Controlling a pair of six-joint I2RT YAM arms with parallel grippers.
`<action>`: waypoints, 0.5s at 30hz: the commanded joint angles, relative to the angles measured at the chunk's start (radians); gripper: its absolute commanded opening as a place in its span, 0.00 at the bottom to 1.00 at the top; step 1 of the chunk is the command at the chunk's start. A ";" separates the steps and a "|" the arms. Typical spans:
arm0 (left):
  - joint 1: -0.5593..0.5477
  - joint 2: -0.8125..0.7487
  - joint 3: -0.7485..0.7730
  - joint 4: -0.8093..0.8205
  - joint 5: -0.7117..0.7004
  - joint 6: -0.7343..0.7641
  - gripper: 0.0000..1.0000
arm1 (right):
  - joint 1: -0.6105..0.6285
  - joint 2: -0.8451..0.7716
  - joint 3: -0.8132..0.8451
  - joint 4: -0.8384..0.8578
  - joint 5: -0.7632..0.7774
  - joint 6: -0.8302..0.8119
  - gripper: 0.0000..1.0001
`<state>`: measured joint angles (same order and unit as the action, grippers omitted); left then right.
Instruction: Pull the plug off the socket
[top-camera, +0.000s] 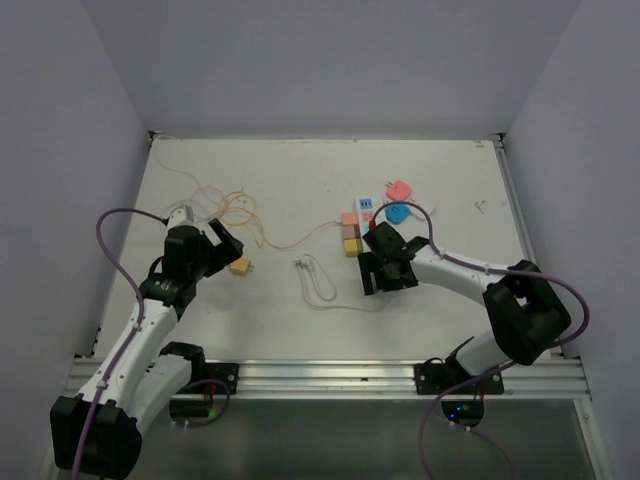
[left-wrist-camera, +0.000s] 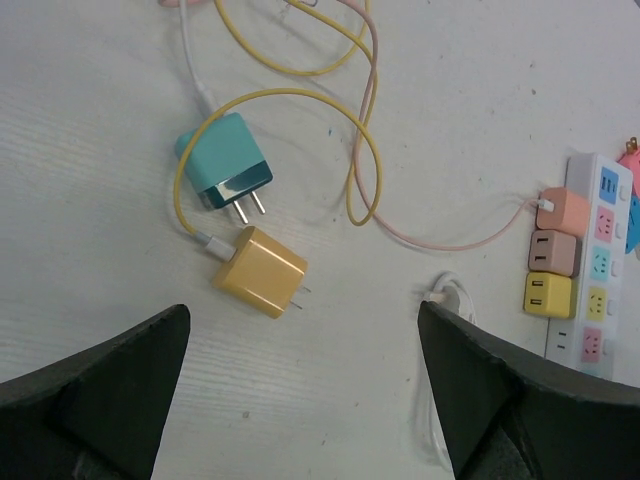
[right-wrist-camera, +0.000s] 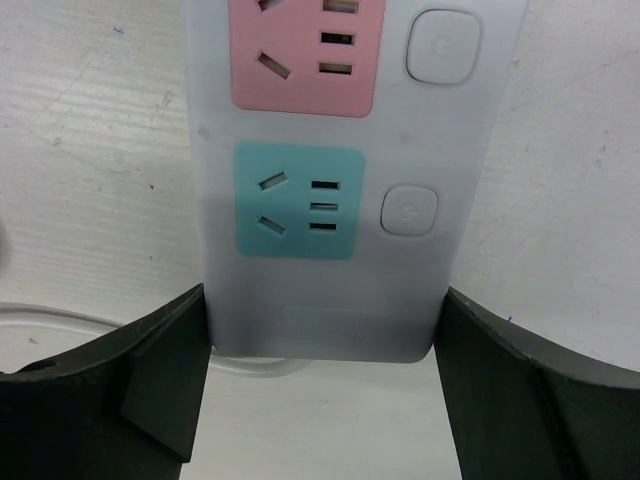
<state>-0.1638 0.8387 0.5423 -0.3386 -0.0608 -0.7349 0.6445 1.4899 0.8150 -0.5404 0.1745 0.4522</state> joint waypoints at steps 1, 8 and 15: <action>0.007 -0.024 0.036 -0.050 -0.020 0.065 1.00 | 0.003 0.030 0.047 -0.053 0.069 0.026 0.68; 0.007 -0.026 0.010 -0.028 0.006 0.057 1.00 | 0.003 0.082 0.118 -0.076 0.129 0.055 0.89; 0.007 -0.024 0.008 -0.027 0.009 0.058 1.00 | 0.004 0.109 0.168 -0.104 0.154 0.098 0.99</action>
<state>-0.1638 0.8215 0.5442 -0.3691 -0.0589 -0.7094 0.6487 1.5925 0.9428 -0.6113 0.2794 0.5098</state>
